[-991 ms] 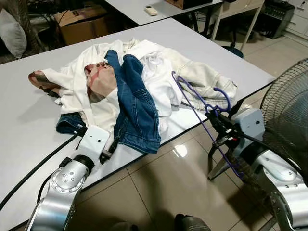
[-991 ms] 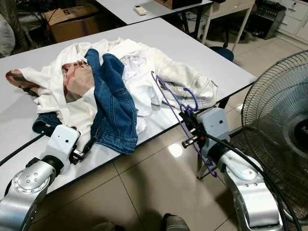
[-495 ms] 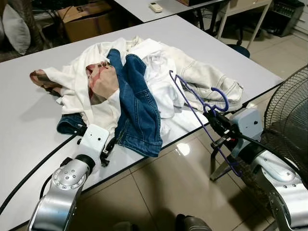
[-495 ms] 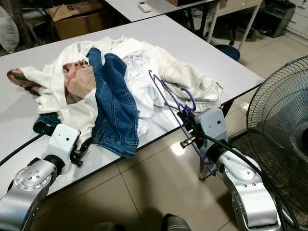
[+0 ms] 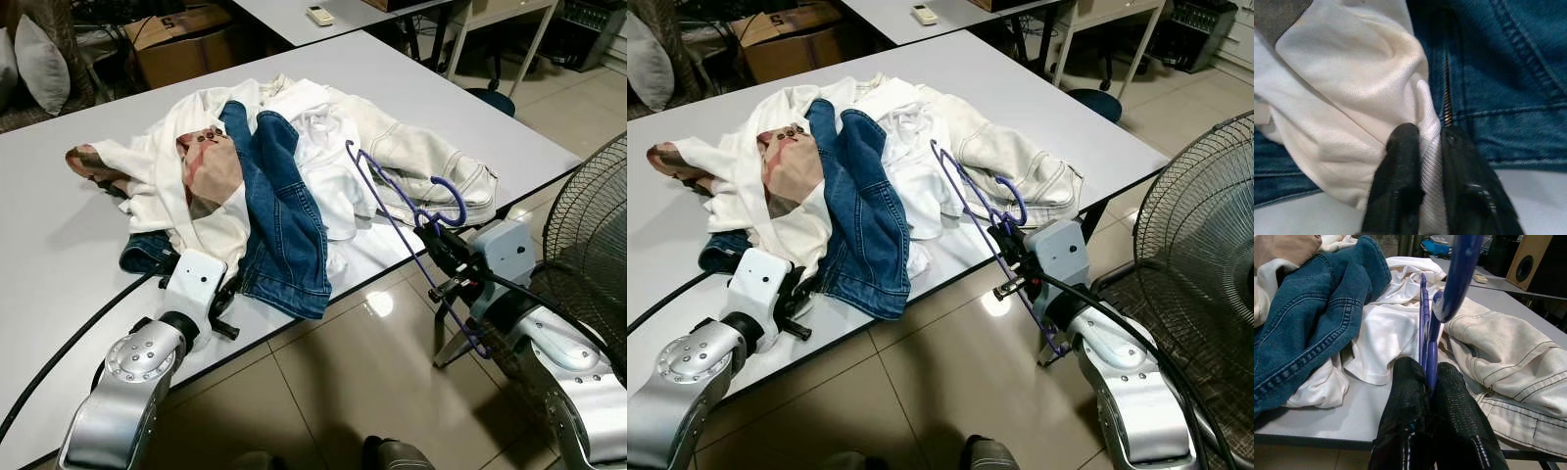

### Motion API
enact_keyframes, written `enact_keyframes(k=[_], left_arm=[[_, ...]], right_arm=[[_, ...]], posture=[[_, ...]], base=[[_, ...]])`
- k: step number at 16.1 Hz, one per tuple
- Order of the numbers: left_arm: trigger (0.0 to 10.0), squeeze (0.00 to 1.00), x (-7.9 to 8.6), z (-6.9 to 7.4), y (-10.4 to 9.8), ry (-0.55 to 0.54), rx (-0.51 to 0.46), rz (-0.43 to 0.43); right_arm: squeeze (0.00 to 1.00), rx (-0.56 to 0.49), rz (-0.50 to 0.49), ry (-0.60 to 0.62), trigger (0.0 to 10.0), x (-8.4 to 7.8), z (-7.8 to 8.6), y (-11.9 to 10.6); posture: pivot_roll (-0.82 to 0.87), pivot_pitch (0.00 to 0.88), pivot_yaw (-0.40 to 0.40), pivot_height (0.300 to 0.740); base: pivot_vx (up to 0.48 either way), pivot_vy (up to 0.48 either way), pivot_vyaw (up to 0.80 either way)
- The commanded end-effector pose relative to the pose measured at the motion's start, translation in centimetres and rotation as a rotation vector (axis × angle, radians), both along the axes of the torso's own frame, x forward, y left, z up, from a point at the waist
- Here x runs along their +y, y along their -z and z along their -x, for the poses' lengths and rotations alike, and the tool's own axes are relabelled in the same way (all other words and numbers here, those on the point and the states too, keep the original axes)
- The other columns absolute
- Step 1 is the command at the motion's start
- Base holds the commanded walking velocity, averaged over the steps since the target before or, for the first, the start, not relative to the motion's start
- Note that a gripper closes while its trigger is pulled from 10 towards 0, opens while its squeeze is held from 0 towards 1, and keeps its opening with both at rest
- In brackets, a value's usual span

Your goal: Hang hanger

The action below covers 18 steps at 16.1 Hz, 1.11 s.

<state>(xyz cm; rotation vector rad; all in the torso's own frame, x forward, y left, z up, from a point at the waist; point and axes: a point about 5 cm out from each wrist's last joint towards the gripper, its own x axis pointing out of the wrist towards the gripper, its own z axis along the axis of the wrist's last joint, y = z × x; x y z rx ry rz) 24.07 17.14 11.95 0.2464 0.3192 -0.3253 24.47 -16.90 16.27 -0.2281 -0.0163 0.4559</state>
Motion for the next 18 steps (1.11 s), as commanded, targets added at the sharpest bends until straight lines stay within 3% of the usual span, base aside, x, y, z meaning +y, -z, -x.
enact_keyframes(k=[1, 3, 4, 6, 8, 9, 11, 12, 13, 18], left_arm=[[0.0, 0.00, 0.1, -0.1, -0.4, 0.006, -0.008, 0.010], [0.0, 0.00, 0.1, -0.3, -0.7, 0.008, -0.009, 0.041], [0.0, 0.00, 0.0, -0.6, -1.2, 0.002, -0.019, 0.096], [0.0, 0.00, -0.6, -1.8, -3.4, -0.002, -0.076, 0.293], [0.0, 0.00, -1.7, -4.2, -7.9, 0.079, -0.197, 0.498], [0.0, 0.00, -2.1, -4.9, -10.0, 0.136, -0.246, 0.538], [0.0, 0.00, -2.4, -5.5, -16.7, 0.240, -0.426, 0.744], [0.0, 0.00, -2.1, -5.6, -18.2, 0.257, -0.461, 0.730], [0.0, 0.00, -1.5, -6.0, -18.2, 0.227, -0.438, 0.666], [0.0, 0.00, -1.2, -6.1, -18.1, 0.228, -0.408, 0.657]], right_arm=[[0.00, -0.020, 0.003, 0.001, 10.0, 0.1, -0.1, -0.1], [0.00, -0.026, 0.000, 0.005, 10.0, 0.1, 0.0, -0.2], [0.00, -0.031, -0.004, 0.004, 10.0, 0.0, 0.0, -0.3], [0.00, -0.044, -0.030, -0.023, 10.0, 0.1, 0.0, -0.6], [0.00, -0.062, -0.051, -0.181, 10.0, 1.1, 0.7, -1.5], [0.00, -0.070, -0.038, -0.252, 10.0, 1.5, 1.1, -1.8], [0.00, -0.070, -0.050, -0.315, 10.0, 1.9, 1.8, -2.1], [0.00, -0.073, -0.062, -0.328, 10.0, 2.0, 2.1, -2.3], [0.00, -0.081, -0.075, -0.329, 10.0, 2.1, 2.2, -2.3], [0.00, -0.093, -0.100, -0.349, 10.0, 2.3, 2.2, -2.5]], posture=[[-0.09, 0.092, 0.084, 0.740], [-0.09, 0.089, 0.088, 0.740], [-0.09, 0.088, 0.089, 0.740], [-0.09, 0.082, 0.083, 0.740], [-0.09, 0.078, 0.083, 0.740], [-0.10, 0.077, 0.090, 0.740], [-0.10, 0.072, 0.103, 0.740], [-0.10, 0.072, 0.108, 0.740], [-0.10, 0.073, 0.113, 0.740], [-0.09, 0.070, 0.116, 0.740]], base=[[0.000, 0.000, 0.00], [0.000, 0.000, 0.00], [0.000, 0.000, 0.00], [0.000, 0.000, 0.00], [0.000, 0.000, 0.00], [0.000, 0.000, 0.00], [0.000, 0.000, 0.00], [0.000, 0.000, 0.00], [0.000, 0.000, 0.00], [0.000, 0.000, 0.00]])
